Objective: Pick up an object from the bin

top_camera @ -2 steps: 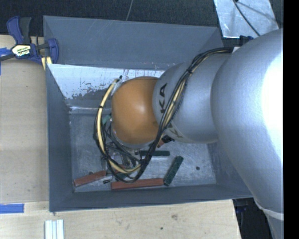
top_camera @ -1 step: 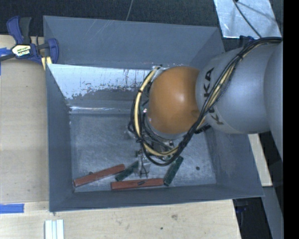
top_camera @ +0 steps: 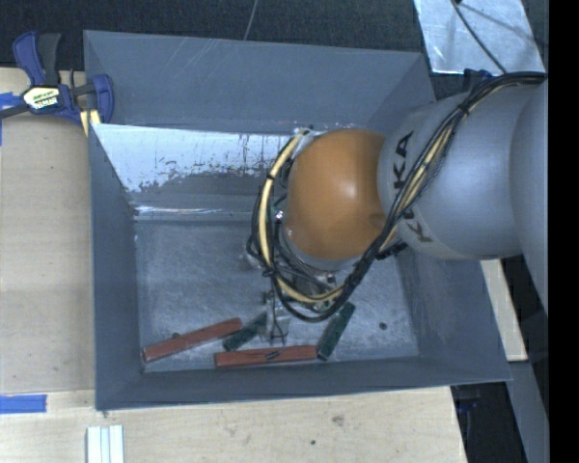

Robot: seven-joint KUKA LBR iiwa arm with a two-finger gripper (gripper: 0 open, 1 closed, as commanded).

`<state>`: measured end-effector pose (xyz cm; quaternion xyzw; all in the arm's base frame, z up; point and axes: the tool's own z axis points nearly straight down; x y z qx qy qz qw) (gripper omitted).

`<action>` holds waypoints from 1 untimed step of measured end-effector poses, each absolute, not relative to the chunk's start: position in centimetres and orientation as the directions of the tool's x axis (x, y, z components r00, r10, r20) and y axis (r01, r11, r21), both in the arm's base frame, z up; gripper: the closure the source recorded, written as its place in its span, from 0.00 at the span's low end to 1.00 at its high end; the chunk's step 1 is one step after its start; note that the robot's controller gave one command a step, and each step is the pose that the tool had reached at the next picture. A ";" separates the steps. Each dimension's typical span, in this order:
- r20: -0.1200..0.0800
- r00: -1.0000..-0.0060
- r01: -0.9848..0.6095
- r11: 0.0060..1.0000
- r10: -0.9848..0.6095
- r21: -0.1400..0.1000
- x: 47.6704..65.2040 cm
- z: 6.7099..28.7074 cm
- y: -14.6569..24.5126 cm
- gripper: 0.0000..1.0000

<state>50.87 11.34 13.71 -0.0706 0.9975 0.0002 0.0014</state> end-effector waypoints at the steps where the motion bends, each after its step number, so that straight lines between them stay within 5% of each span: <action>1: -0.002 -0.966 -0.258 0.966 -0.258 0.000 50.8 7.1 7.6 1.00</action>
Offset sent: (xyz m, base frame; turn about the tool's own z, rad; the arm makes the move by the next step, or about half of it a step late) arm 0.0000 0.0000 0.0000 0.0000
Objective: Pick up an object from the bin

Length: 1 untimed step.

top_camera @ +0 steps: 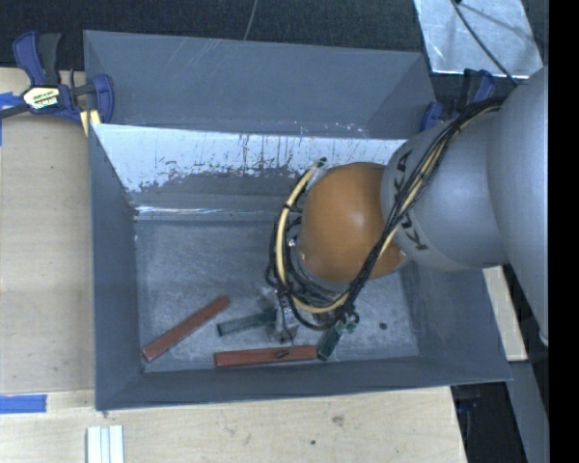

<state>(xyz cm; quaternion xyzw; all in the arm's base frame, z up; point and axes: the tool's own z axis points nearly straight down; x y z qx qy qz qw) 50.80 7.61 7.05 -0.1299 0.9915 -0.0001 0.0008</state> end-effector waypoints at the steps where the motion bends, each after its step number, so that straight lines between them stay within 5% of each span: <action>1: -0.002 -0.966 -0.257 0.966 -0.257 0.000 50.8 7.1 7.6 1.00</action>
Offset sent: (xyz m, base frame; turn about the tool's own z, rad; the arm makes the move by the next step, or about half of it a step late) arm 0.0237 0.0272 0.1324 -0.0118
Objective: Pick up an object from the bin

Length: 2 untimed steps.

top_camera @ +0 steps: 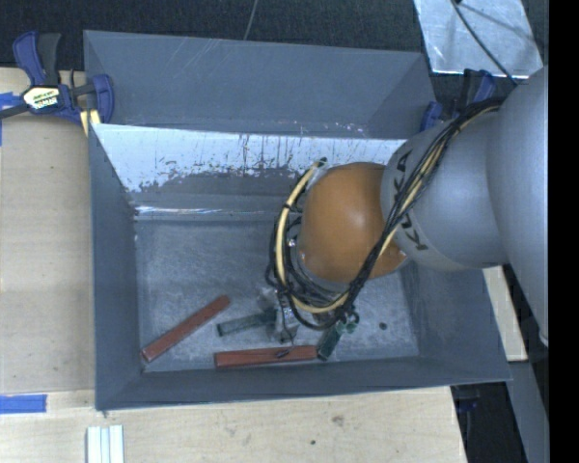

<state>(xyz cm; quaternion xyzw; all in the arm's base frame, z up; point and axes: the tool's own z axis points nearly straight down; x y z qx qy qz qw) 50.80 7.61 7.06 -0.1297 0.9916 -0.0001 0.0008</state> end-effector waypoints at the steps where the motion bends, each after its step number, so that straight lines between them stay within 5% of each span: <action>1: -0.003 -0.963 -0.268 0.963 -0.268 0.000 53.3 20.3 10.3 1.00; 2: -0.003 -0.964 -0.268 0.964 -0.268 0.000 53.3 20.3 10.3 1.00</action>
Offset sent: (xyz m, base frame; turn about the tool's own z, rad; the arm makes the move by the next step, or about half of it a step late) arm 0.0000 0.0000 0.0000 0.0000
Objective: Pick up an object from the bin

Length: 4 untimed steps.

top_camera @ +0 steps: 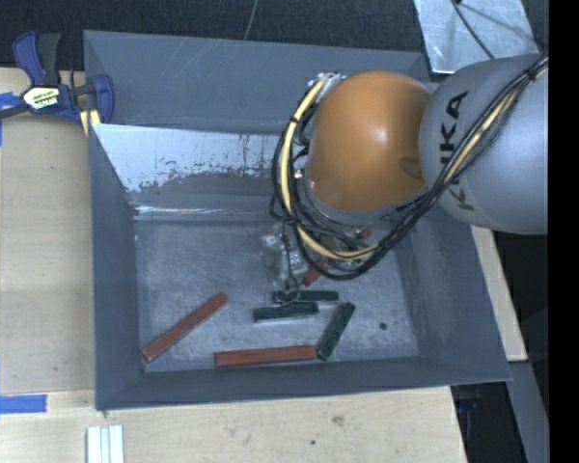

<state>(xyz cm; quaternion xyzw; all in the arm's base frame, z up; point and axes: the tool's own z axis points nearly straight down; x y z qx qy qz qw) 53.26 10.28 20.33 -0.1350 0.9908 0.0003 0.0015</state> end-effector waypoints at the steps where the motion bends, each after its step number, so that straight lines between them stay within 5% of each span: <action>1: 0.004 -0.917 -0.399 0.917 -0.399 0.001 51.5 7.9 8.5 0.00; 2: -0.002 -0.918 -0.397 0.918 -0.397 0.000 51.7 8.1 8.6 1.00; 3: -0.002 -0.918 -0.397 0.918 -0.397 0.000 51.7 8.1 8.6 1.00; 4: -0.003 -0.921 -0.390 0.921 -0.390 0.000 49.9 19.7 10.2 1.00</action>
Offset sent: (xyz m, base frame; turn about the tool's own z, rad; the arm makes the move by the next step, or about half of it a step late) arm 0.0000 0.0000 0.0000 0.0000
